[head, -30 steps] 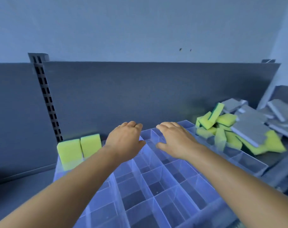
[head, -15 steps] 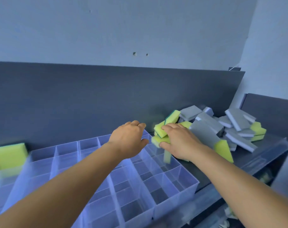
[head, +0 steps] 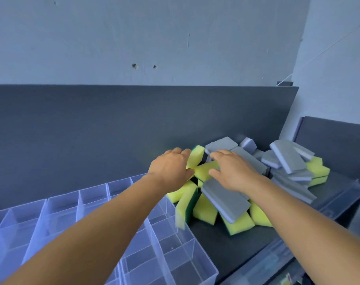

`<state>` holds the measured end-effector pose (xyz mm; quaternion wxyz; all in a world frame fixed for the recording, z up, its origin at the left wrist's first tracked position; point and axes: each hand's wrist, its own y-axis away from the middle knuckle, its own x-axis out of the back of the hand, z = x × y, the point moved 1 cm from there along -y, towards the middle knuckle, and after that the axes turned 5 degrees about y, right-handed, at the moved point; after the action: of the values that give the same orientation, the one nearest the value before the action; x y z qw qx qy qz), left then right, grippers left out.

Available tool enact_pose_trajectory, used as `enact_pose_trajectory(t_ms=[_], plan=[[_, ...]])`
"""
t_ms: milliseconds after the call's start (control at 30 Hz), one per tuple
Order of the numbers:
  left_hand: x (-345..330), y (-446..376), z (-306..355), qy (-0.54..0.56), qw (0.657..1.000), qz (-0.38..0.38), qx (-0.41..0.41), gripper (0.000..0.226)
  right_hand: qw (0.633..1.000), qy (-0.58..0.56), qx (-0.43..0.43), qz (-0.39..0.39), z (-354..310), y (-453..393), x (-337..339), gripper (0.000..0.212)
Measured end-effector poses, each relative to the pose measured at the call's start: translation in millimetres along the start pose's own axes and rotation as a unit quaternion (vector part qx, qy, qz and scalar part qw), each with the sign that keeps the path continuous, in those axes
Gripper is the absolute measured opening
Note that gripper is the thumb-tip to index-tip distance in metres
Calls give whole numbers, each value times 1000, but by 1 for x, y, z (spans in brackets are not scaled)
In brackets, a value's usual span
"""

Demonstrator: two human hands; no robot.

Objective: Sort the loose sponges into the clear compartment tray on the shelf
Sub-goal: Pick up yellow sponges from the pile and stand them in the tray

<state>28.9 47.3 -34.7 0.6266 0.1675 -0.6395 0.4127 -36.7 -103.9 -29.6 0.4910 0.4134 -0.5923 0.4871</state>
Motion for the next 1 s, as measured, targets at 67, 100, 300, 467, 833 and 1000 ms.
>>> enact_pose_trajectory(t_ms=[67,100,300,467,833,1000], plan=[[-8,-16,-2,8,1000,0,0,52,1000,3,-3,-13,3,-14,-3,53],[-12,-23,-3,12,1000,-1,0,51,1000,5,-5,-20,4,-21,-4,51],[-32,-57,-13,32,999,-12,4,48,997,31,-13,-64,6,-61,-15,35],[-39,-66,-30,79,996,-14,26,66,985,17,-5,-171,2,-78,-18,49],[-41,-54,-49,133,990,-18,32,84,972,80,19,-221,3,-90,-24,54],[-33,-41,-50,207,977,14,49,69,984,24,15,-178,9,-84,-24,26]])
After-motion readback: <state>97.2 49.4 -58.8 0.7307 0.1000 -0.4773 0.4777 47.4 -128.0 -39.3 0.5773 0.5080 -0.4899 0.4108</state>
